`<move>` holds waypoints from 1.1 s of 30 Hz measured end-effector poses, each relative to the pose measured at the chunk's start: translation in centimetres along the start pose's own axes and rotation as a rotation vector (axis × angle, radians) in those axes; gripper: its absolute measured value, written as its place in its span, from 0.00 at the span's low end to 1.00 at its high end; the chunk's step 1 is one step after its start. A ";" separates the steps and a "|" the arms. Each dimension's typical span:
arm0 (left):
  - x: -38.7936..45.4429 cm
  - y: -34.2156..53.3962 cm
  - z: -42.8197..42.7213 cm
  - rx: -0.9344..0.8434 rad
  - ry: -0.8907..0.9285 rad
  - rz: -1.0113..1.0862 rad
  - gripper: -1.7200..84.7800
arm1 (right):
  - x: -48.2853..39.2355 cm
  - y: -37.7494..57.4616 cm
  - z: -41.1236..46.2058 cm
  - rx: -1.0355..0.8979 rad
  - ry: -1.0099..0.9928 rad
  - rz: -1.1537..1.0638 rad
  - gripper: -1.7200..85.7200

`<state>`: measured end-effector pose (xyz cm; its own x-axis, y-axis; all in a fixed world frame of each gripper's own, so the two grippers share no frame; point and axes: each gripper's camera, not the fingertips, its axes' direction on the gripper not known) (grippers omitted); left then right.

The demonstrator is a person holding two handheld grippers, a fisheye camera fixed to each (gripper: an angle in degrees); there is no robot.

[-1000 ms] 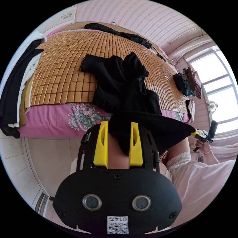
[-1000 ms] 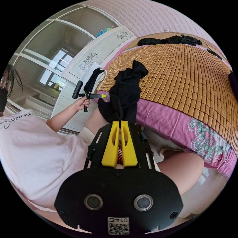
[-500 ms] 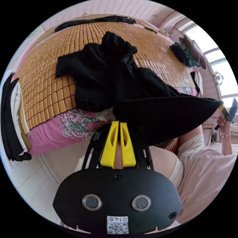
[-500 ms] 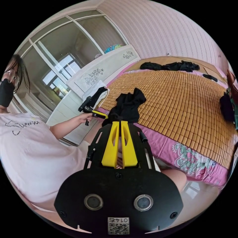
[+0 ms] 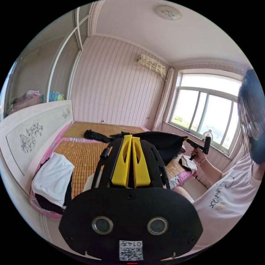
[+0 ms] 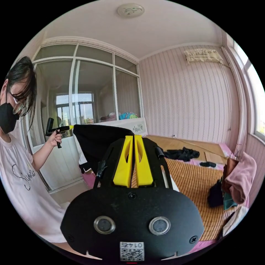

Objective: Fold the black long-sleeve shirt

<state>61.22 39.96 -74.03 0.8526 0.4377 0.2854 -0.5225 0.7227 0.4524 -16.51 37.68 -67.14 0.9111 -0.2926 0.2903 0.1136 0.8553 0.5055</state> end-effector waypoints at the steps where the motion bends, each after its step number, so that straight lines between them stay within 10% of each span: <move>1: 0.7 -1.8 -1.4 0.044 0.007 0.004 0.01 | -0.3 -2.3 -1.3 0.038 -0.002 -0.024 0.02; 15: 7.9 -11.0 -13.1 0.376 0.105 0.089 0.01 | -6.6 -17.5 -17.6 0.196 -0.022 -0.302 0.02; 24: 5.9 -14.7 4.5 0.048 -0.035 -0.015 0.01 | 8.0 -15.8 -1.1 -0.180 0.134 -0.003 0.02; 33: 10.1 -25.7 10.1 0.274 -0.220 0.088 0.01 | 10.2 -28.9 0.1 0.253 0.098 -0.033 0.02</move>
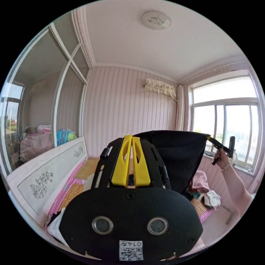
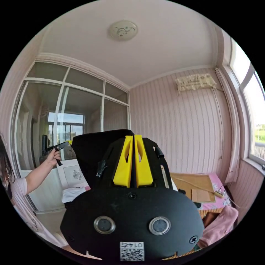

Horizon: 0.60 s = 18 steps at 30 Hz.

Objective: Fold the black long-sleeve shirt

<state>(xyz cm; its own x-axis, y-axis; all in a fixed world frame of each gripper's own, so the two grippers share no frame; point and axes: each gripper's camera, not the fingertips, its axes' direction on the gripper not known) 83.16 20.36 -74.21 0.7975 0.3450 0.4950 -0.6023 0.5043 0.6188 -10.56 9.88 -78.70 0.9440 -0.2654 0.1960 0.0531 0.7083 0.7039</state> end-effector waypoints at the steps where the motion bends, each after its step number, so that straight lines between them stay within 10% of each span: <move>1: 0.2 -0.2 -0.2 0.026 0.017 0.002 0.01 | -0.9 -0.3 0.3 0.005 0.013 -0.046 0.02; 10: -1.8 23.7 8.0 -0.434 0.041 0.058 0.01 | -1.3 26.9 8.6 -0.620 -0.008 -0.116 0.02; 18: -6.0 52.5 13.1 -0.974 -0.062 -0.228 0.01 | 0.5 55.4 10.5 -1.131 0.011 0.417 0.02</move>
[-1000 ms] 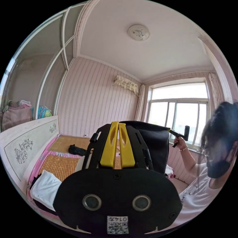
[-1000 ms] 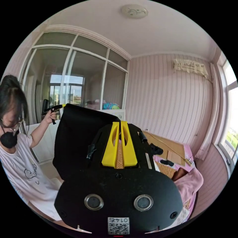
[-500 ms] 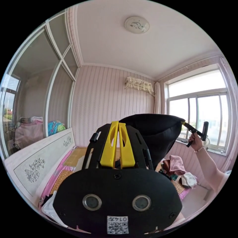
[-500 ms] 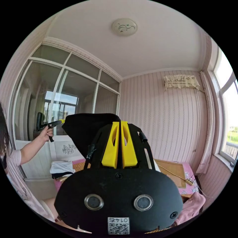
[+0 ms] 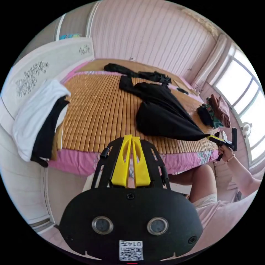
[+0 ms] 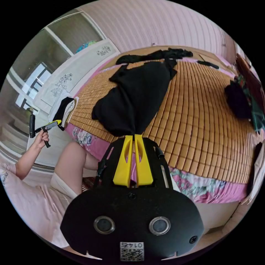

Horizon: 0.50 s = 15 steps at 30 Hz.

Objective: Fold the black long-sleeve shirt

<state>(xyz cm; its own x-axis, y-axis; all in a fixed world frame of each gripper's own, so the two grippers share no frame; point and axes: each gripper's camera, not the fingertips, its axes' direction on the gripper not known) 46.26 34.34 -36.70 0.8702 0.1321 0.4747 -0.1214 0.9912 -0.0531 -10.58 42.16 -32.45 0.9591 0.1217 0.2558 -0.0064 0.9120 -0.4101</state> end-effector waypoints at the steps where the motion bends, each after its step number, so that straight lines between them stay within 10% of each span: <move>1: -0.8 1.3 2.2 -0.065 0.024 -0.023 0.01 | 0.4 0.8 1.3 -0.043 0.012 0.024 0.02; 15: 6.2 -6.5 18.1 -0.270 0.107 0.211 0.11 | 5.0 3.3 3.1 -0.120 -0.033 0.209 0.03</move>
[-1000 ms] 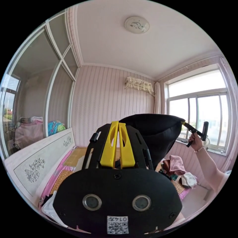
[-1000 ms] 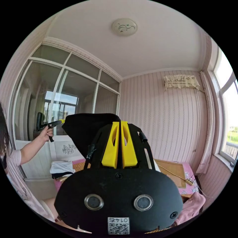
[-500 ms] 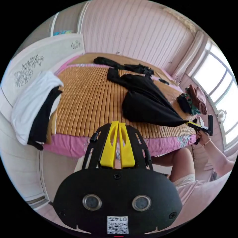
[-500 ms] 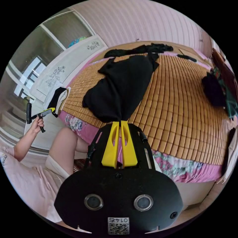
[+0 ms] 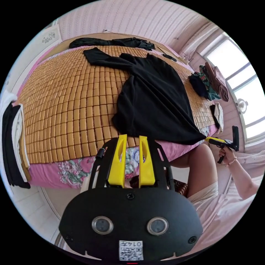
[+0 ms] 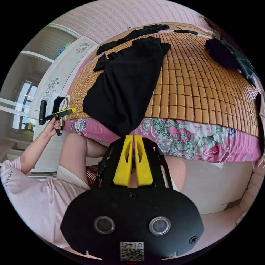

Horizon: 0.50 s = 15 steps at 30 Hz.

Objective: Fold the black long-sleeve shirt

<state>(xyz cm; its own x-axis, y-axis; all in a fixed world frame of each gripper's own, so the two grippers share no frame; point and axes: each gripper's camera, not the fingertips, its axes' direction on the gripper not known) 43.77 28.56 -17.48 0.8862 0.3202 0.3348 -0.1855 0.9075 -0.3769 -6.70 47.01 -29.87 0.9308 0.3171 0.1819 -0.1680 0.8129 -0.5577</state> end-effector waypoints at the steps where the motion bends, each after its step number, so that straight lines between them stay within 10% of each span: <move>1: 0.6 -1.6 1.4 -0.028 -0.036 0.041 0.11 | 0.2 0.2 -0.1 0.010 0.014 0.013 0.03; 9: -1.3 -6.4 8.6 -0.263 -0.106 0.038 0.02 | -0.8 -1.2 1.3 0.041 0.121 -0.018 0.08; 15: -5.1 -3.2 0.8 -0.025 0.184 0.017 0.01 | -1.6 -1.7 1.9 0.086 0.076 -0.037 0.09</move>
<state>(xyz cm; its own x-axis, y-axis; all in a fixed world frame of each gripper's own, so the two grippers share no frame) 39.53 24.28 -17.27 0.9462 0.2782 0.1652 -0.1926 0.8944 -0.4036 -8.50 46.02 -27.66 0.9582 0.2507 0.1379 -0.1569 0.8634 -0.4794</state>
